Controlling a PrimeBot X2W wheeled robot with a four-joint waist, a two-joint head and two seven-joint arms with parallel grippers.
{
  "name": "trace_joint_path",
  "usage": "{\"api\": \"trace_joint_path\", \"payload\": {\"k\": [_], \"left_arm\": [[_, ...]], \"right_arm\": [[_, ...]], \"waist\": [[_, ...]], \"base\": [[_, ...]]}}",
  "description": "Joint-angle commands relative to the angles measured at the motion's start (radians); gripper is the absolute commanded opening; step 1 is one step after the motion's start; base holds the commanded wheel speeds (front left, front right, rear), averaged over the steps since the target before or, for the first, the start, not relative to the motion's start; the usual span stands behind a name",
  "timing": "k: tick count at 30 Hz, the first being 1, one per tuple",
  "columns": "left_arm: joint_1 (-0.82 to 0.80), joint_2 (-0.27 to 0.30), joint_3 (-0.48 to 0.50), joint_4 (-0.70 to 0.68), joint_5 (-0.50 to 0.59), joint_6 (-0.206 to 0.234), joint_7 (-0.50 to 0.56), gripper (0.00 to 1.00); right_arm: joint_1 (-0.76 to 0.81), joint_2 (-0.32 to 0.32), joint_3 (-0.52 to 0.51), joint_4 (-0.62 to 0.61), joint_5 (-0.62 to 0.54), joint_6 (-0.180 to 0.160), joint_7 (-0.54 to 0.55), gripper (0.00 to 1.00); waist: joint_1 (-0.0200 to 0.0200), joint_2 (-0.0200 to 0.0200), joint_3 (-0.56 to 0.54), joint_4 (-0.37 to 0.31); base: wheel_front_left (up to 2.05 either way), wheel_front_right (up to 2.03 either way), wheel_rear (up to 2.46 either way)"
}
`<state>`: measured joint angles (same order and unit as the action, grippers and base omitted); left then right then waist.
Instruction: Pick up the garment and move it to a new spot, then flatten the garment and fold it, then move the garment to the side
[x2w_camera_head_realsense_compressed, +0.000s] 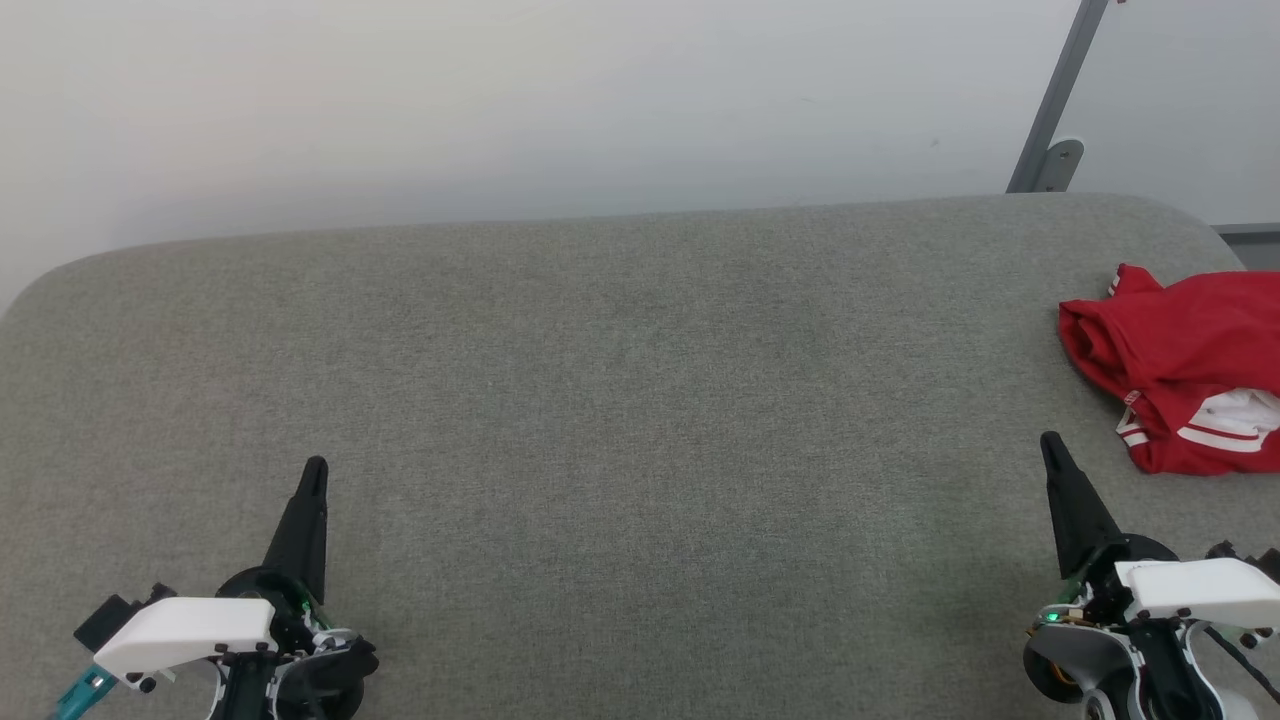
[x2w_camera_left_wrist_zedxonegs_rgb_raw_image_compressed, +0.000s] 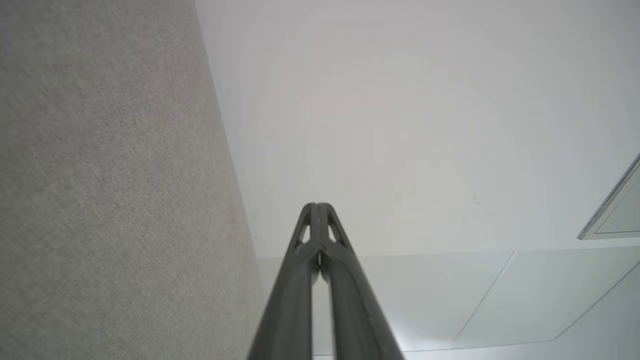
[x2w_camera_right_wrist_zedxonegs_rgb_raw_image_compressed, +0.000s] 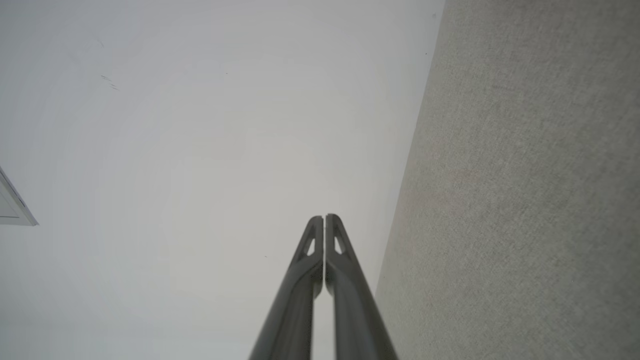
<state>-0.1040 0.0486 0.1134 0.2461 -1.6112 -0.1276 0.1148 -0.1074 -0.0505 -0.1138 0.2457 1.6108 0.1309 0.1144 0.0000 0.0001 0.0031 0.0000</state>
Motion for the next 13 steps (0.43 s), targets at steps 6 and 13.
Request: {"api": "trace_joint_path", "payload": {"k": [6,13], "left_arm": [[-0.012,0.001,0.002,-0.001,-0.003,-0.006,0.003,0.00],[-0.012,0.001,0.002,-0.001,-0.003,-0.006,0.003,0.00]], "right_arm": [[-0.004,0.002,-0.001,-0.002,0.004,0.000,0.002,0.00],[-0.004,0.002,-0.001,-0.002,0.004,0.000,0.002,0.00]], "waist": [[0.0000,-0.0001,0.000,0.000],[0.0000,-0.0001,0.000,0.000]], "base": [[0.00,0.00,0.00],[0.00,0.00,0.00]]}}
